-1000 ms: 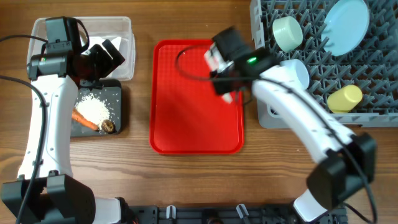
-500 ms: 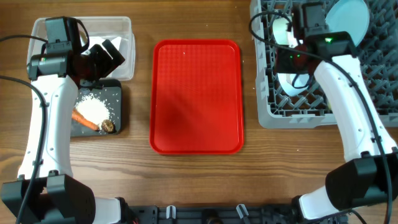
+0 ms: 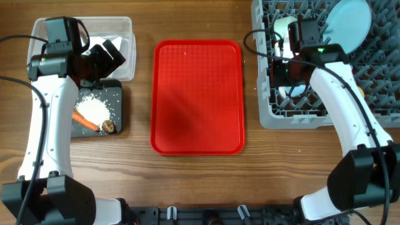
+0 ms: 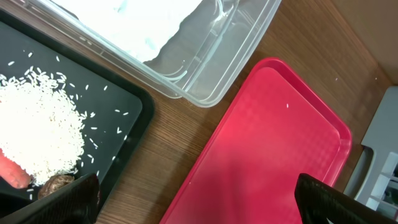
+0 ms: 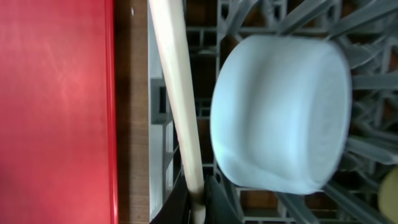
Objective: Sort waste into correct bins and load items into the dishwasher rack
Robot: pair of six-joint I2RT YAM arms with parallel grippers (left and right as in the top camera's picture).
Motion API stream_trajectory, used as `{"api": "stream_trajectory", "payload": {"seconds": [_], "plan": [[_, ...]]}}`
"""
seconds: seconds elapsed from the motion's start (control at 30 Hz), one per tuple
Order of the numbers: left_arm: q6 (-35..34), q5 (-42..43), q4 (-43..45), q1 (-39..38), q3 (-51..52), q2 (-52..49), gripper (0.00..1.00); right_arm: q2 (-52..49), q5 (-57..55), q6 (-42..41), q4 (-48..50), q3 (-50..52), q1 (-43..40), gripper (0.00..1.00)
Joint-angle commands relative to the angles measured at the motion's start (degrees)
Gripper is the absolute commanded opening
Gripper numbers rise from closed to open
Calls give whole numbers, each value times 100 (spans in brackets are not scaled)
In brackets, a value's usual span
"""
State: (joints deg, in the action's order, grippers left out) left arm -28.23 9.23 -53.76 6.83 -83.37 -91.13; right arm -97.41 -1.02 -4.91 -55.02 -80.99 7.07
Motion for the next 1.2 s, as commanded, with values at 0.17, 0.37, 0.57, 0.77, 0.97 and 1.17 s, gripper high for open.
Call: {"api": "stream_trajectory", "payload": {"seconds": [0.17,0.37,0.57,0.77,0.97,1.17], "plan": [[-72,-35,9,20,-85,-11,100,15,269,28,0,81,15,71],[-72,-35,9,20,-85,-11,100,286,415,24,-638,-584,15,72],[-72,-35,9,20,-85,-11,100,1156,717,44,-1213,-1386,26,73],[-72,-35,9,20,-85,-11,100,2321,1845,-326,-1692,-1456,26,100],[-72,-35,9,20,-85,-11,100,2885,1849,-730,-1685,-1456,24,100],[-72,-35,9,20,-85,-11,100,3095,1794,-234,-1749,-1453,24,100]]}}
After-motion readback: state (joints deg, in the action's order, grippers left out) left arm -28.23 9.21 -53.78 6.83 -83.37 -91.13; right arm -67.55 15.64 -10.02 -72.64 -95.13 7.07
